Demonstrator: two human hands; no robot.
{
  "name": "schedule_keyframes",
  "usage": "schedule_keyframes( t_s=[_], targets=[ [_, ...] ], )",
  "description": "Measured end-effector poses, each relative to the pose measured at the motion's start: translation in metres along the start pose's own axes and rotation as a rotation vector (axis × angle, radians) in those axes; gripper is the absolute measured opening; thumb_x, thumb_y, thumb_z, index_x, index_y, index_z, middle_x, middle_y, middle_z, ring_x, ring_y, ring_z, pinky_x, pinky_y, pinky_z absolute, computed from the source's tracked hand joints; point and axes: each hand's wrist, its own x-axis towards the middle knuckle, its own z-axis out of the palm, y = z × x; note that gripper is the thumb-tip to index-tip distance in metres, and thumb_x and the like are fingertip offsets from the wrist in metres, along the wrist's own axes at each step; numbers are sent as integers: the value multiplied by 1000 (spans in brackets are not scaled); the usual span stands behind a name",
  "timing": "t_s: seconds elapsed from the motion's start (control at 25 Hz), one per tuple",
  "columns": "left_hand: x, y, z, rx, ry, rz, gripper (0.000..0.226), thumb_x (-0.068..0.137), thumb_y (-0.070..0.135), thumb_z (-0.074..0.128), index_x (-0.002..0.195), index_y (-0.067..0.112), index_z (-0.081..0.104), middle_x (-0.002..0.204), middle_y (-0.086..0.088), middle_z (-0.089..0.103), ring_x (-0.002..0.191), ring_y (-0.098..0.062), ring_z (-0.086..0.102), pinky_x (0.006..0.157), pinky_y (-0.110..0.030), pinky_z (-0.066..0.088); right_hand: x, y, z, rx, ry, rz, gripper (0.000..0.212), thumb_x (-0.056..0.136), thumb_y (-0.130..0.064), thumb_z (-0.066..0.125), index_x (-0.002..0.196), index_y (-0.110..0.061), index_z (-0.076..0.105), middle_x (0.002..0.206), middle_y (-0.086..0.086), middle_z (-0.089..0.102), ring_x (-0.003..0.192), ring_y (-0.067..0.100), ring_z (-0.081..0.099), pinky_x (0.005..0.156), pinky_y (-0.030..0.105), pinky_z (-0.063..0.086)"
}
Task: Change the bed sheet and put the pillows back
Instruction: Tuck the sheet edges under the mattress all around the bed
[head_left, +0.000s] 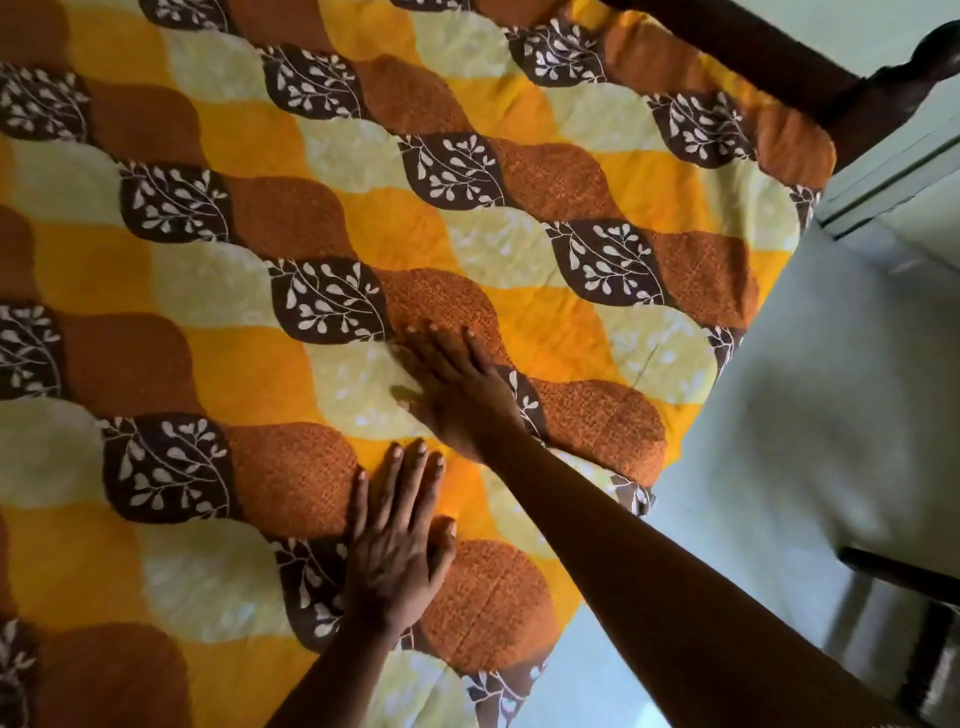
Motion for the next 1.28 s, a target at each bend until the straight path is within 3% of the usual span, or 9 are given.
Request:
schedule_keyframes(
  t_s=[0.2, 0.32, 0.6, 0.8, 0.92, 1.04, 1.08, 1.16, 1.28],
  targets=[
    [5, 2, 2, 43, 19, -10, 61, 94, 46, 15, 145, 15, 29, 154, -4, 23, 143, -26, 19, 112, -54, 20, -36, 70, -9, 20, 109, 395, 61, 95, -55, 13, 150, -30, 3, 156, -6, -3, 145, 16, -4, 118, 43, -6],
    [5, 1, 0, 58, 33, -18, 60, 93, 44, 20, 145, 15, 29, 154, -5, 22, 143, -25, 17, 113, -54, 18, -68, 92, -12, 71, 158, 664, 64, 94, -57, 16, 150, -28, 6, 158, -3, 3, 146, 16, -1, 119, 43, -2],
    [15, 76, -3, -71, 33, 232, 58, 94, 41, 29, 147, 20, 23, 156, -1, 18, 144, -21, 15, 113, -53, 13, -96, 99, -8, 247, 353, 883, 71, 88, -58, 12, 149, -22, 14, 158, -1, 12, 146, 16, 4, 118, 39, -1],
    [14, 83, 11, 74, 1, 197, 59, 95, 45, 21, 148, 19, 23, 155, -3, 19, 144, -23, 16, 113, -53, 19, -124, 79, 10, 779, 664, 956, 62, 97, -39, 38, 149, -17, 13, 158, 2, 7, 146, 15, 5, 115, 24, 7],
    [16, 85, 18, 112, 19, 194, 59, 95, 46, 17, 147, 20, 24, 155, -2, 21, 144, -22, 14, 115, -51, 14, -140, 53, 18, 1210, 655, 1127, 59, 99, -40, 35, 149, -31, 6, 156, -7, 16, 141, 10, 22, 107, 20, 23],
    [13, 87, 21, 113, 8, 193, 59, 95, 44, 16, 146, 19, 26, 154, -4, 22, 143, -23, 16, 115, -51, 13, -166, 33, 26, 1496, 608, 1175, 51, 100, -39, 30, 149, -31, 17, 150, -7, 32, 136, 12, 34, 95, 6, 29],
    [11, 88, 21, 119, 8, 193, 58, 94, 43, 17, 147, 18, 25, 154, -4, 21, 144, -22, 16, 114, -51, 14, -178, 25, 25, 1481, 568, 1188, 48, 101, -35, 29, 148, -29, 22, 148, -7, 35, 136, 13, 35, 93, 3, 30],
    [10, 88, 19, 128, 14, 192, 59, 94, 43, 20, 147, 18, 24, 155, -4, 20, 144, -22, 15, 114, -52, 16, -197, 6, 21, 1159, 550, 1192, 45, 101, -24, 34, 146, -26, 28, 149, -5, 35, 137, 15, 34, 104, 16, 32],
    [12, 86, 21, 163, 6, 225, 62, 95, 47, 15, 149, 15, 15, 155, -7, 16, 144, -25, 13, 113, -52, 17, -189, -13, 12, 728, 638, 880, 51, 95, -18, 33, 146, -20, 30, 153, -3, 20, 144, 11, 13, 118, 33, 14]
  ],
)
